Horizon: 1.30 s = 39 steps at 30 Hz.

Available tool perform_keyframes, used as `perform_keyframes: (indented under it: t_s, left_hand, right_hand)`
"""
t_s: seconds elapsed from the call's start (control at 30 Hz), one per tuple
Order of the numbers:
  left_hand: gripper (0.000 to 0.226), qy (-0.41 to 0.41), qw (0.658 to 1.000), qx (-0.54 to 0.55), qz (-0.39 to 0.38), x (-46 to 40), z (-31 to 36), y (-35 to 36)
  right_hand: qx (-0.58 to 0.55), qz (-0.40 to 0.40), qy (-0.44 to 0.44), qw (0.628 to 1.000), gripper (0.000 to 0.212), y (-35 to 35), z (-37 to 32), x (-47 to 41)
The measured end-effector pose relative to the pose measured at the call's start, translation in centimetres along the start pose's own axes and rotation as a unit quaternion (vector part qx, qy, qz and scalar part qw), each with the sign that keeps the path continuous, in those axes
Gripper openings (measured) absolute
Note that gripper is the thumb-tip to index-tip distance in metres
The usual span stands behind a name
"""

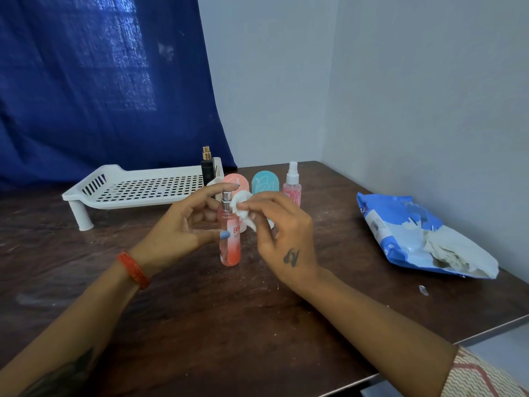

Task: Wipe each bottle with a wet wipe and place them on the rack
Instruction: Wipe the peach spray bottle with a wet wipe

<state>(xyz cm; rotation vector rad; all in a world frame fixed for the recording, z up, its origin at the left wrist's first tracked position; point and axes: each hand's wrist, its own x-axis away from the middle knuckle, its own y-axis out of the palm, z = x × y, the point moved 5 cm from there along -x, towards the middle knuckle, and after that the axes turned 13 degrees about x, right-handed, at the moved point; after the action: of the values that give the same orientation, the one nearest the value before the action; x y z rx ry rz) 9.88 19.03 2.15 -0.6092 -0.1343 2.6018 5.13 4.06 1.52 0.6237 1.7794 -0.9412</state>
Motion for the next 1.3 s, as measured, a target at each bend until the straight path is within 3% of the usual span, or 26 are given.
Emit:
perform_keyframes:
  t_s: [0.1,0.17,0.37,0.53,0.67,0.97,1.2,1.3]
  left_hand:
    - [0.075,-0.004,1.0,0.003,-0.006,0.2,0.0,0.1]
    - [0.079,-0.003,1.0,0.004,0.0,0.1,-0.1,0.1]
    - [0.072,0.001,1.0,0.008,0.013,0.1,0.0,-0.2]
    - [0.069,0.007,1.0,-0.001,0.001,0.1,0.0,-0.1]
    - [0.063,0.01,1.0,0.018,0.005,0.1,0.0,-0.1]
    - [0.059,0.003,1.0,0.003,0.01,0.0,-0.3,-0.4]
    - [0.053,0.002,1.0,0.006,0.0,0.0,-0.4,-0.5]
    - [0.05,-0.001,1.0,0.003,-0.004,-0.1,-0.5,-0.5]
  right_hand:
    - [0.023,-0.029,-0.077,0.996,0.025,0.5,-1.2,0.3]
    - [0.033,-0.045,-0.079,0.995,0.029,0.9,-1.2,0.4]
    - [-0.033,-0.074,0.002,0.997,0.021,1.3,-0.1,0.2]
    - [-0.044,-0.118,0.124,0.984,0.026,1.7,1.4,0.2]
    - [-0.027,-0.054,0.03,0.998,0.018,1.1,0.2,0.1]
    - [0.005,-0.164,-0.071,0.984,0.012,1.8,-0.8,1.2]
    - [0.031,-0.291,-0.059,0.954,0.014,2.4,-0.5,1.6]
    - [0.038,-0.217,-0.025,0.975,0.011,2.0,0.1,1.3]
